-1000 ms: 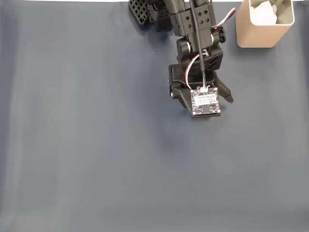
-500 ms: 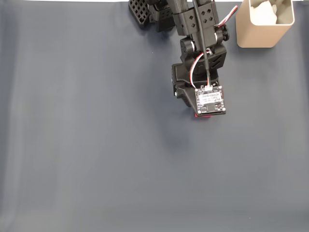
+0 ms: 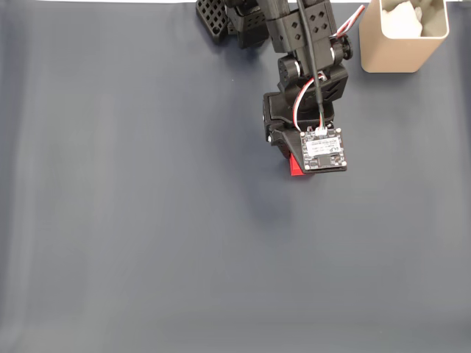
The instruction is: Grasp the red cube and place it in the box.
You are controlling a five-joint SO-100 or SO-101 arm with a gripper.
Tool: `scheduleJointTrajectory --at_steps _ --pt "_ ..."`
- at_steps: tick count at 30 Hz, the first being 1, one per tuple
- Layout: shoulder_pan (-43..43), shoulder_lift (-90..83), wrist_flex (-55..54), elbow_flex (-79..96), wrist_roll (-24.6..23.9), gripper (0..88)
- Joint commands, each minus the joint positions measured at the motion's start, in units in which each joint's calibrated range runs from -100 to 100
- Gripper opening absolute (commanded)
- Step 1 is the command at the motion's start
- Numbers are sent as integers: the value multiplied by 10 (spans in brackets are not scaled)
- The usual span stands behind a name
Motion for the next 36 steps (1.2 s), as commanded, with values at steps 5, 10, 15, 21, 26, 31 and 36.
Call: scheduleJointTrajectory --at_steps 5,10,15,21,26,31,36 --pt "-2 -21 25 -52 19 2" --pt "-7 -55 53 -67 39 2" --pt "-26 -100 112 -94 47 2" --pt "-67 -124 219 -167 42 2" --pt "-105 -146 277 -211 42 2" --pt "-131 -164 323 -249 44 2" --pt "-158 -181 366 -291 50 2"
